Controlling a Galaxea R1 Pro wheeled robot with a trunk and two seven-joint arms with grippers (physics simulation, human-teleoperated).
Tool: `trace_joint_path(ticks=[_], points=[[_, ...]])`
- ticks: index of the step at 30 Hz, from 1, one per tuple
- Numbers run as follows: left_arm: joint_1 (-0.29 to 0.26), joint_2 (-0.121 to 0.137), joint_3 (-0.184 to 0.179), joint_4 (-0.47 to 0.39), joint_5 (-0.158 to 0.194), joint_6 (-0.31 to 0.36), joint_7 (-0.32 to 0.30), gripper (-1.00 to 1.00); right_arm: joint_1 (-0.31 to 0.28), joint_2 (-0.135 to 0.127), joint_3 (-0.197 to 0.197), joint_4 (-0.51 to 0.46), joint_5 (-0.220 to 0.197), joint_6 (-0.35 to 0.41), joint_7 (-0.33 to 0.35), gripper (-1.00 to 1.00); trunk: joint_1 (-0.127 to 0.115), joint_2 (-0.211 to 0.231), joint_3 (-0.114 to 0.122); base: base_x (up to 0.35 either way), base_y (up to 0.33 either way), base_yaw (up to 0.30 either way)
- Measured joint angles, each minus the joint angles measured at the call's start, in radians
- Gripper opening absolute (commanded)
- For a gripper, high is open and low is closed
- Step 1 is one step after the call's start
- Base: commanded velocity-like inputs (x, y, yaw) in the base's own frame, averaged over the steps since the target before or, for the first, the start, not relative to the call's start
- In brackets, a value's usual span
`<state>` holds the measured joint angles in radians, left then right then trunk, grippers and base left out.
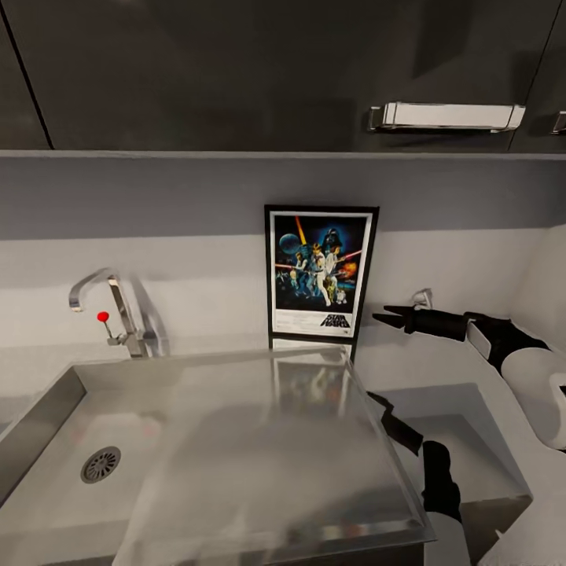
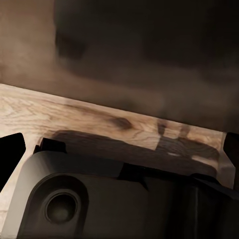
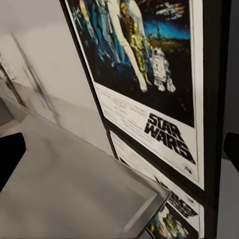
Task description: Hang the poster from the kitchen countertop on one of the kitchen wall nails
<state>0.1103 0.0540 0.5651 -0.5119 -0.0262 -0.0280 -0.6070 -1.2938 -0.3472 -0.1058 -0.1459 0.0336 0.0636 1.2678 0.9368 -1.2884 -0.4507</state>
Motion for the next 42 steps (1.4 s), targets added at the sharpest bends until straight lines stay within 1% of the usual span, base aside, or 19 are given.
trace_joint_path(ticks=[2,4,8,11,18,28,39,42], points=[[0.000,0.000,0.000,0.000,0.000,0.000,0.000,1.00,-0.002,-0.005,0.000,-0.001,0.000,0.000,0.028,1.00,0.000,0.000,-0.003,0.000,0.000,0.000],[0.000,0.000,-0.001,0.000,0.000,-0.001,-0.001,1.00,-0.005,-0.011,-0.001,-0.001,0.000,0.008,0.092,1.00,0.000,0.000,-0.006,0.000,0.000,0.000],[0.000,-0.001,-0.002,0.000,0.000,-0.001,-0.003,1.00,-0.012,-0.020,-0.001,-0.012,0.000,0.041,0.132,1.00,0.000,0.000,-0.013,0.000,0.000,0.000],[-0.001,-0.002,-0.001,0.000,0.000,-0.001,-0.003,1.00,-0.016,-0.027,-0.002,-0.043,0.000,0.059,0.171,1.00,0.000,0.000,-0.018,0.000,0.000,0.000],[0.000,-0.003,-0.001,0.001,-0.001,-0.001,-0.003,1.00,-0.021,-0.029,-0.004,-0.061,0.000,0.067,0.245,1.00,0.000,0.000,-0.029,0.000,0.000,0.000],[0.000,-0.004,-0.003,0.008,-0.003,-0.002,-0.003,1.00,-0.037,-0.029,-0.004,-0.064,-0.002,0.069,0.265,1.00,0.000,0.000,-0.045,0.000,0.000,0.000],[-0.001,-0.004,-0.006,0.033,-0.003,-0.003,-0.002,1.00,-0.044,-0.031,-0.003,-0.066,0.000,0.069,0.268,1.00,0.000,0.000,-0.063,0.000,0.000,-0.020],[-0.001,-0.004,-0.005,0.033,-0.004,-0.003,-0.002,1.00,-0.057,-0.031,-0.003,-0.066,0.000,0.069,0.268,1.00,0.000,0.000,-0.068,0.000,0.000,-0.064]])
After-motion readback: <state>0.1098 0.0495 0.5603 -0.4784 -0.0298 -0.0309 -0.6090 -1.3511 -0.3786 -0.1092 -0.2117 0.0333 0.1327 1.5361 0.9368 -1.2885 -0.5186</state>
